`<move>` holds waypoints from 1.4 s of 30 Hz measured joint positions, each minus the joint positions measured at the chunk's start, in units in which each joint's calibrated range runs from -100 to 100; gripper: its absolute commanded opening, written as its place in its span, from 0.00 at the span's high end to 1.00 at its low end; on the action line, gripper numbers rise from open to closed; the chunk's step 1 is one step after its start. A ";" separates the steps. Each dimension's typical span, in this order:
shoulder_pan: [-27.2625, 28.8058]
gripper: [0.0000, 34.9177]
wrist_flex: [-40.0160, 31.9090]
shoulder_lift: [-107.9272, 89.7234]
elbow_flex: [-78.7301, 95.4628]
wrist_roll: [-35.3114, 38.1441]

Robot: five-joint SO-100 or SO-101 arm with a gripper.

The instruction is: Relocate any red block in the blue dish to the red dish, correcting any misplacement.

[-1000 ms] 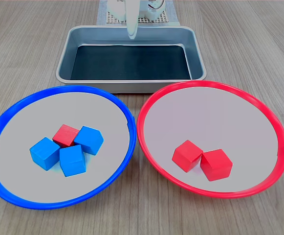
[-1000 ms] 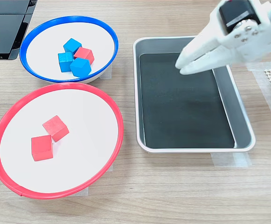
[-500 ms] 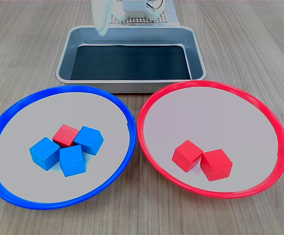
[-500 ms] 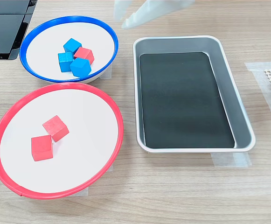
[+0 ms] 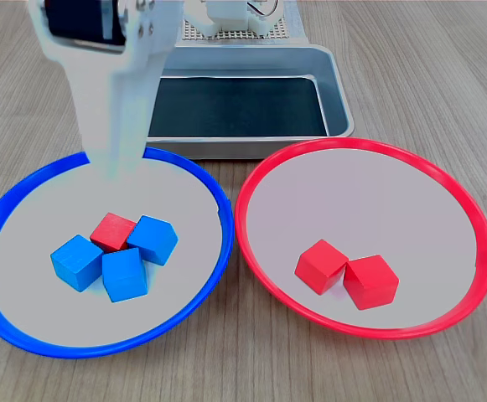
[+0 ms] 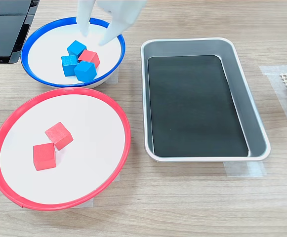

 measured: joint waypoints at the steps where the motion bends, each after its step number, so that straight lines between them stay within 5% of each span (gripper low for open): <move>1: 0.00 0.81 0.16 1.36 -1.27 -0.24; 42: 1.42 0.70 -0.08 16.11 -12.89 -2.49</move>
